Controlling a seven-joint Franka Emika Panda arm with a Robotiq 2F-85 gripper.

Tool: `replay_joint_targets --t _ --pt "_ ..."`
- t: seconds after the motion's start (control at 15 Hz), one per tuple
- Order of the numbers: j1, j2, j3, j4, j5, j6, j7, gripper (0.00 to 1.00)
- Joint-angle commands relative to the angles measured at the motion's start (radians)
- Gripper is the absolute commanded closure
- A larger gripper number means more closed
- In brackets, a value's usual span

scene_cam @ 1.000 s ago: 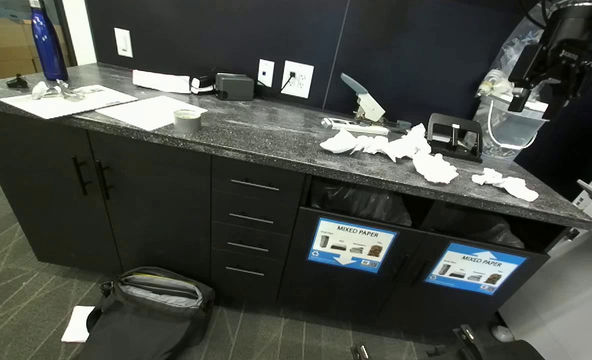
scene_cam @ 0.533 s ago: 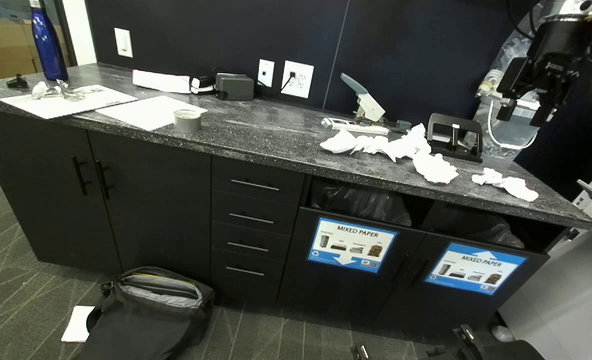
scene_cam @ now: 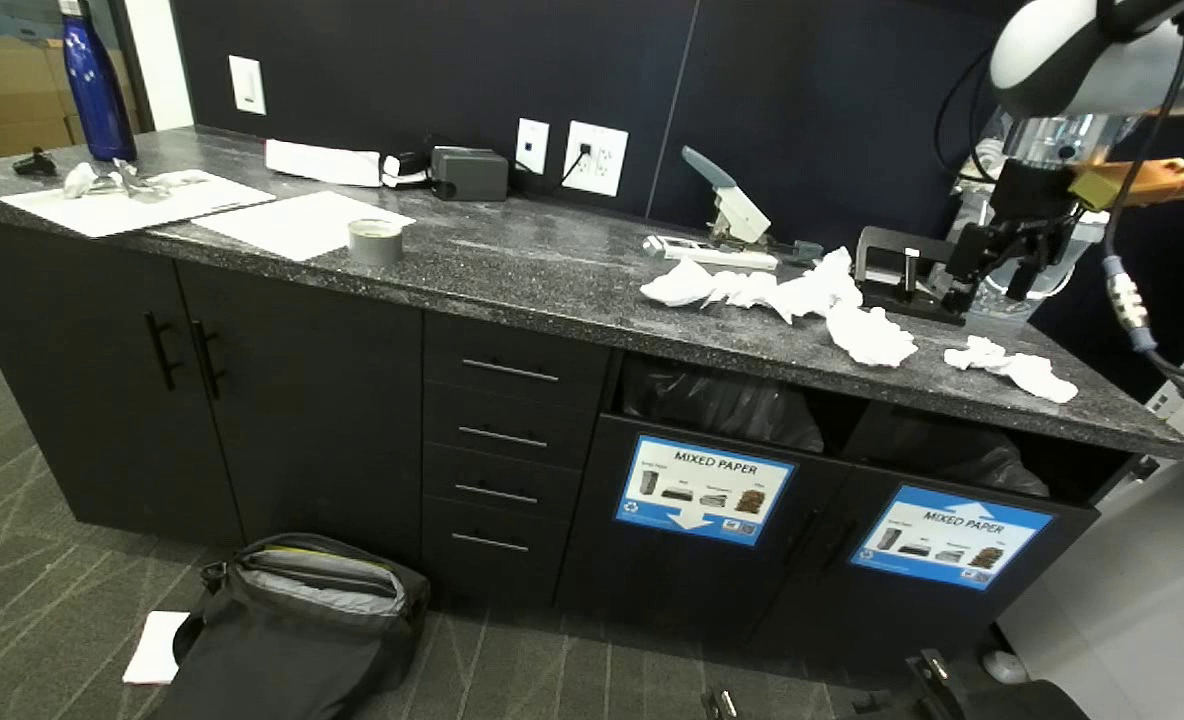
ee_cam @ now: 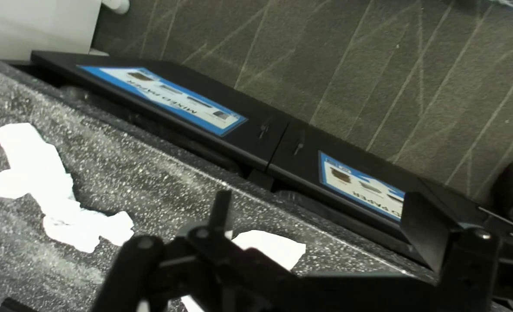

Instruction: Throw the papers on the countertop in the bin on the left

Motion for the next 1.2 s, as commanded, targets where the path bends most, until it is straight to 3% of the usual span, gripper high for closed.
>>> replay_joint_targets --t 0.0,0.53,1.13 --pt "-0.071 0.19 -0.015 0.175 0.003 0.097 -0.154 0.0" --pt "-0.251 0.511 0.049 0.604 0.119 0.049 -0.43 0.0" --pt "-0.375 0.819 0.084 1.017 0.164 -0.106 -0.558 0.0"
